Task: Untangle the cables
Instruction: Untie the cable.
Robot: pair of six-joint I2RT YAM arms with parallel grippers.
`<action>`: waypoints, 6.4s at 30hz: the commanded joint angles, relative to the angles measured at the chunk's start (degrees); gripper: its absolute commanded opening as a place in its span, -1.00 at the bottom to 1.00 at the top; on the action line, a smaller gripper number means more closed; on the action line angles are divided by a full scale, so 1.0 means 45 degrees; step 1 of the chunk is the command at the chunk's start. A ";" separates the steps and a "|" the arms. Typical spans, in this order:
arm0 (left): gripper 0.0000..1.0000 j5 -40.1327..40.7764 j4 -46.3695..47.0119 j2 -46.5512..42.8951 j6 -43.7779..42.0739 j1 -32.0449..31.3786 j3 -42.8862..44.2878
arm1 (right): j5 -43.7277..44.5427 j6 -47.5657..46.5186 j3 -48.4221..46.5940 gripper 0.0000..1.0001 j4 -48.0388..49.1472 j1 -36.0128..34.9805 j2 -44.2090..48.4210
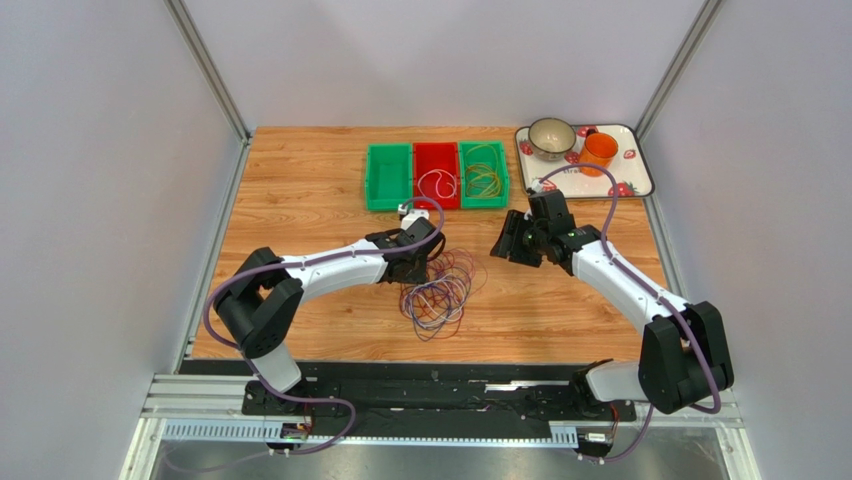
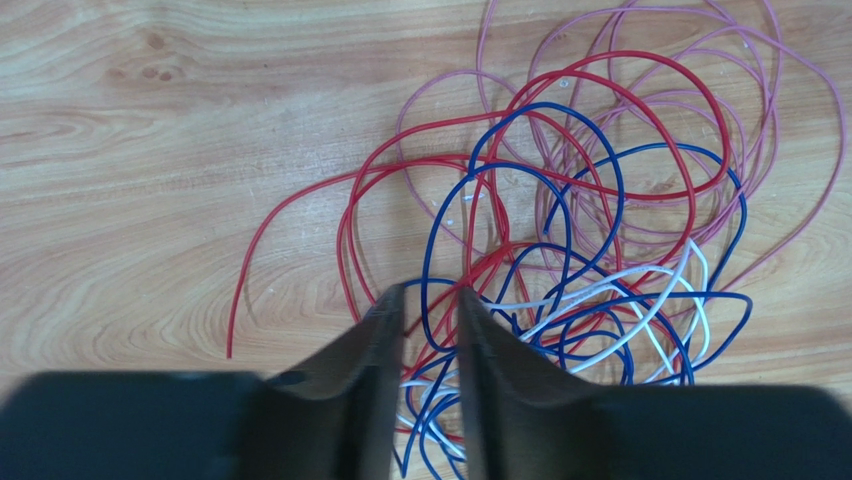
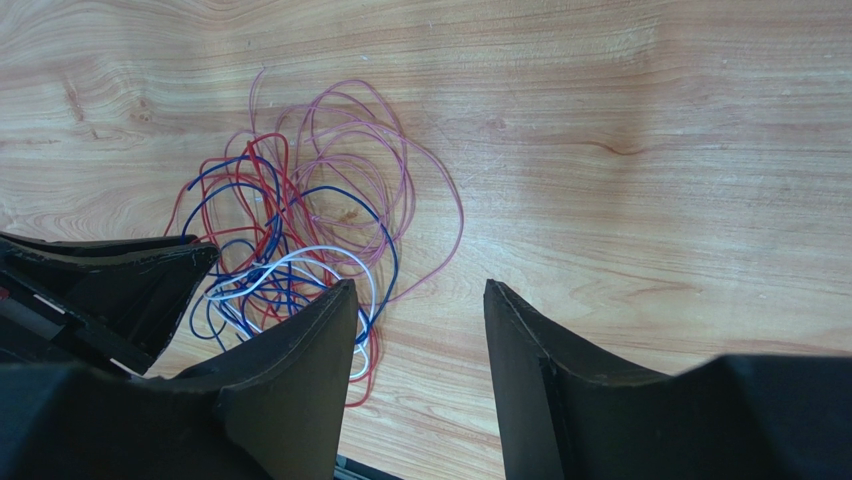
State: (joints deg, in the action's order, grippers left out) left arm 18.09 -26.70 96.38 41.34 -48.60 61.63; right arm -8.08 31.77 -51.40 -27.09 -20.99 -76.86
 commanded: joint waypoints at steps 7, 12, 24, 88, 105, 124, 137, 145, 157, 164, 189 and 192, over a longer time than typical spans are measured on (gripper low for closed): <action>-1.00 0.0296 -0.0061 -0.0420 -0.0201 0.0058 0.0406 | -0.0158 0.0147 -0.0180 0.06 0.0396 -0.0139 -0.0108; -1.00 0.0785 -0.1271 -0.1980 -0.1177 0.0058 0.2063 | -0.0139 0.0108 -0.0336 0.06 0.0279 -0.0159 -0.0049; -1.00 0.0552 -0.3930 -0.2938 -0.4109 0.0058 0.9371 | 0.0310 -0.0184 -0.1410 0.06 -0.0639 -0.0179 0.0594; -0.07 -0.1793 0.0698 -0.2863 0.2668 -0.1368 -0.4535 | 0.0311 0.0050 -0.1118 0.05 0.0200 -0.2308 -0.0908; -1.00 -0.0505 -0.1191 -0.3368 0.2473 -0.1427 -0.3774 | 0.0330 0.0049 -0.1196 0.05 0.0141 -0.2327 -0.0870; -1.00 0.2505 -0.7622 -0.9268 -0.0959 -0.1427 0.3333 | -0.1604 0.0284 -0.3284 0.07 0.1294 -0.3674 -0.1923; -1.00 0.2290 -0.6452 -0.9698 -0.5065 -0.1407 0.7848 | -0.3069 0.0479 -0.4711 0.30 0.2407 -0.4397 -0.2958; -1.00 0.1217 -0.5572 -0.9992 -0.5945 -0.1427 0.9154 | -0.3322 0.0791 -0.4769 0.32 0.3422 -0.4749 -0.4578; -1.00 0.0159 -0.4030 -0.9133 -0.7311 -0.1407 1.1012 | -0.3501 0.1085 -0.4890 0.28 0.4439 -0.5882 -0.6556; -1.00 0.1253 -0.3287 -0.8703 -0.7780 -0.1407 0.9823 | -0.1880 0.0031 -0.3836 0.29 0.3092 -0.5571 -0.3982; -1.00 0.1334 -0.1333 -0.6126 -0.7137 0.0484 0.8178 | 0.3101 -0.0068 -0.0884 0.28 -0.0189 -0.4495 0.0809; -1.00 0.0477 -0.1294 -0.5384 -0.6981 0.1362 0.8783 | 0.3571 0.0069 -0.0513 0.28 -0.0425 -0.4495 0.1687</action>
State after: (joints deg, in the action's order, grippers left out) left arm 24.67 -35.38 68.93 8.71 -46.35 96.84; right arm 1.85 30.68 -54.92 -26.65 -41.12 -75.31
